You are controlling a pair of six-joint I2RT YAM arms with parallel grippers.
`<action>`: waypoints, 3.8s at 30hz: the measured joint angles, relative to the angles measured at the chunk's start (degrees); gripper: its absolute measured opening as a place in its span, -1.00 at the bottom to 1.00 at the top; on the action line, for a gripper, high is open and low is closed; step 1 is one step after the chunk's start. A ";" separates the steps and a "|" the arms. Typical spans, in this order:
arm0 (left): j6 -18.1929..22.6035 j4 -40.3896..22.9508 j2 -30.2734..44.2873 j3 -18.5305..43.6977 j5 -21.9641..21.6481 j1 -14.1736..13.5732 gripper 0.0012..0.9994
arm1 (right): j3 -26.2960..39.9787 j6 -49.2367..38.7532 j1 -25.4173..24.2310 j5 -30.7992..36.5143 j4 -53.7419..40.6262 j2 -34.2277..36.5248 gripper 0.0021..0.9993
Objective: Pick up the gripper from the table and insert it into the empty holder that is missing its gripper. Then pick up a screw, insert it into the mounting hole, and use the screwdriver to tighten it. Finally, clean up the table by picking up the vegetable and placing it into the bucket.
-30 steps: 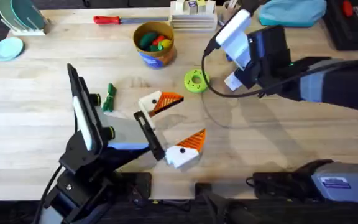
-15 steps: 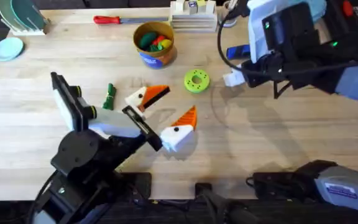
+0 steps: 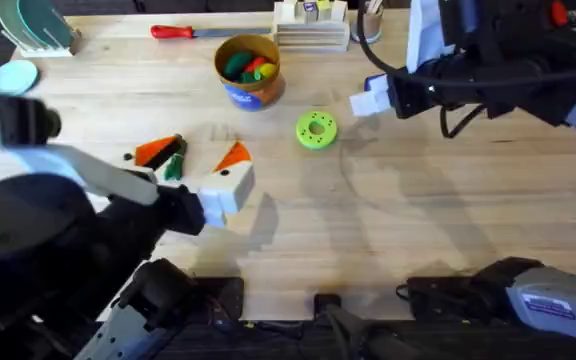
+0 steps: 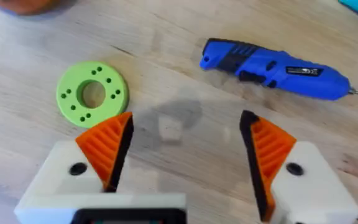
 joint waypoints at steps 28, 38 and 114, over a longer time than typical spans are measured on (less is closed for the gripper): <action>-13.02 -13.33 30.67 12.40 -8.27 19.10 0.98 | 0.00 1.89 0.00 -2.19 -0.02 0.00 0.98; -5.40 -9.50 38.92 12.85 -7.14 31.87 0.98 | 0.00 1.89 0.00 -2.19 -1.20 -0.02 0.98; 7.30 47.93 74.28 18.40 13.37 22.18 0.98 | 0.00 1.89 0.00 -2.19 -1.11 -0.01 0.98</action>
